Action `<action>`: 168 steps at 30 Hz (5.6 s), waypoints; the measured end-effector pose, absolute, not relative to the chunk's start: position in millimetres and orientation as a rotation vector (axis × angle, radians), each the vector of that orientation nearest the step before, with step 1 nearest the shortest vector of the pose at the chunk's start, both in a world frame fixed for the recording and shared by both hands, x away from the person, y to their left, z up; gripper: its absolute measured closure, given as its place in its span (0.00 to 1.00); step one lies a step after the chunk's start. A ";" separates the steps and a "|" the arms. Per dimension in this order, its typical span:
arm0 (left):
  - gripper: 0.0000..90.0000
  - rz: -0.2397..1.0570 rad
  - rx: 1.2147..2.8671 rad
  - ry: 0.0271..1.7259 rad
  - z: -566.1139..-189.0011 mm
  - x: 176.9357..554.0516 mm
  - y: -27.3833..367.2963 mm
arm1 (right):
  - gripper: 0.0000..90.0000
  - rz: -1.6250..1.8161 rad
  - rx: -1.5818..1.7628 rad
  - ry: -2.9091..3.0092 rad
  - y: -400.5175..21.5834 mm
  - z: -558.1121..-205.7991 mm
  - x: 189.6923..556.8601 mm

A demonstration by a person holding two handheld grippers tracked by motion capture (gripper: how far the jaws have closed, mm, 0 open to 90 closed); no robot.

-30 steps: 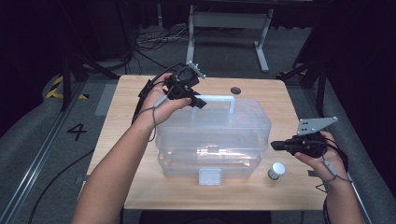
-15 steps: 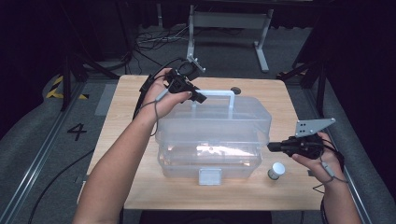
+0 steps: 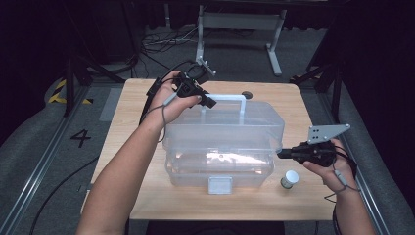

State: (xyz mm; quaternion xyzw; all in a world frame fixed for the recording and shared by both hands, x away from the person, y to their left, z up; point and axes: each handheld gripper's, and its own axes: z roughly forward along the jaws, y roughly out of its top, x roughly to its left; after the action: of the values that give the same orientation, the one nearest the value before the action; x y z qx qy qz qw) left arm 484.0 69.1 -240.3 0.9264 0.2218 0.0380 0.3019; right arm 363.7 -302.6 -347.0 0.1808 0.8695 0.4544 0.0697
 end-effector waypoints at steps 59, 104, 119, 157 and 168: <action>1.00 0.214 2.158 0.575 -193.3 408.1 151.1 | 1.00 1.425 0.557 2.515 -301.3 -329.8 374.4; 1.00 0.177 1.981 0.535 -286.3 346.3 207.8 | 1.00 1.508 0.628 2.365 -295.7 -316.8 390.6; 1.00 0.234 1.891 0.614 -320.6 362.9 198.9 | 1.00 1.505 0.625 2.355 -295.1 -317.1 389.9; 0.99 0.378 1.881 0.675 -306.9 397.3 192.9 | 1.00 1.555 0.632 2.258 -294.0 -309.1 406.9; 0.98 0.388 1.878 0.697 -300.7 407.0 189.4 | 0.99 1.582 0.664 2.203 -292.9 -305.0 412.2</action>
State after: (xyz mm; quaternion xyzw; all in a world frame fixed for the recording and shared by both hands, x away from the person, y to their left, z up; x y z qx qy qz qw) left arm 407.0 189.4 -300.7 0.7845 0.2909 0.1621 0.5232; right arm 412.2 -292.9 -305.0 0.2341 0.7770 0.5578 0.1740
